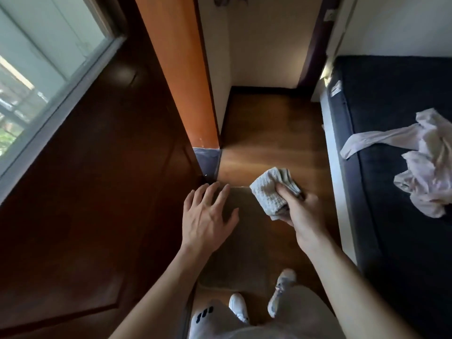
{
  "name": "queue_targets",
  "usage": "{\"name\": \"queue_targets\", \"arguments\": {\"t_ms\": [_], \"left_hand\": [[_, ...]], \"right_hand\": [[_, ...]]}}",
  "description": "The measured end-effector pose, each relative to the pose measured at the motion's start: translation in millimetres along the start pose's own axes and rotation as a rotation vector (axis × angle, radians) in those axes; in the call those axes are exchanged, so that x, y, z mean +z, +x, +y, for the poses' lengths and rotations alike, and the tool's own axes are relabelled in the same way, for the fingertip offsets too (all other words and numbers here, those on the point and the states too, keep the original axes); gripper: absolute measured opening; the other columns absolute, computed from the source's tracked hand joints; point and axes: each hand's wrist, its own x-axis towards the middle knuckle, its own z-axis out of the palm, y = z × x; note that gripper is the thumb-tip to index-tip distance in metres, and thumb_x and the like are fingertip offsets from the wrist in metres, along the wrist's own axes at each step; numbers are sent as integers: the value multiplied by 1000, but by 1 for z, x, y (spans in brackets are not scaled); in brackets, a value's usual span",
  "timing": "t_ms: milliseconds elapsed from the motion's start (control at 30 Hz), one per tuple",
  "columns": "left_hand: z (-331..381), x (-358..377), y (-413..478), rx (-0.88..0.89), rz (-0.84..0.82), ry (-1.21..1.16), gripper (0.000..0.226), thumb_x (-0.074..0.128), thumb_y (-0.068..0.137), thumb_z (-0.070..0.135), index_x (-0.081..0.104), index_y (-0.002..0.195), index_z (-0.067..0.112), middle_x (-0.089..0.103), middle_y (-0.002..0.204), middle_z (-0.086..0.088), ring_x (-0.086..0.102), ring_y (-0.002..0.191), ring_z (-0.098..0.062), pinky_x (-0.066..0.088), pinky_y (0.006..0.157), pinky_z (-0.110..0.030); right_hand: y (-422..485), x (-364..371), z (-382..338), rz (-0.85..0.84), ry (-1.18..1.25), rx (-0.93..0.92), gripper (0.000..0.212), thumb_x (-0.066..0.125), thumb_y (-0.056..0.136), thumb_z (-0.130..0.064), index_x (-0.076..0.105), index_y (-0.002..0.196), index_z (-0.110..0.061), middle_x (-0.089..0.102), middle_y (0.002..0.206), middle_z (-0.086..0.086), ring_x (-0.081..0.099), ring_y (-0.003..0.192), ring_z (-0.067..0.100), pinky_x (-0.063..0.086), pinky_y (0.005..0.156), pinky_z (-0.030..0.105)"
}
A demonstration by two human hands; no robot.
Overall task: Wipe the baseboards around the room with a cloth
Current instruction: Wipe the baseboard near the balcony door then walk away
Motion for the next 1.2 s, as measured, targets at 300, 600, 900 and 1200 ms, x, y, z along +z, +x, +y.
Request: {"name": "queue_targets", "arguments": {"t_ms": [300, 600, 900, 1200], "left_hand": [[25, 46, 153, 26, 4, 20, 58, 47, 92, 59, 54, 141, 29, 54, 144, -2, 46, 133, -27, 36, 111, -49], [97, 83, 337, -9, -4, 33, 59, 44, 93, 61, 53, 142, 29, 55, 143, -2, 50, 131, -27, 35, 106, -44], [138, 116, 473, -33, -8, -5, 59, 51, 90, 59, 54, 141, 28, 55, 142, -2, 47, 133, -27, 39, 106, -48], [127, 154, 627, -39, -18, -20, 61, 48, 91, 61, 55, 142, 28, 55, 144, -2, 47, 133, -27, 35, 111, -49]], "right_hand": [[151, -3, -43, -7, 22, 5, 9, 76, 85, -27, 73, 88, -20, 76, 78, -1, 74, 67, 16, 55, 50, 27], [350, -30, -142, -81, -67, -26, 16, 80, 80, -36, 76, 91, -24, 77, 88, -1, 75, 80, 18, 58, 59, 34], [482, -37, -196, -57, -55, 28, 18, 82, 77, -37, 76, 87, -24, 77, 84, -2, 75, 77, 19, 58, 57, 34], [615, 16, -246, -83, -30, 17, 14, 78, 83, -30, 74, 93, -20, 77, 84, -1, 75, 75, 18, 59, 57, 33]]}}
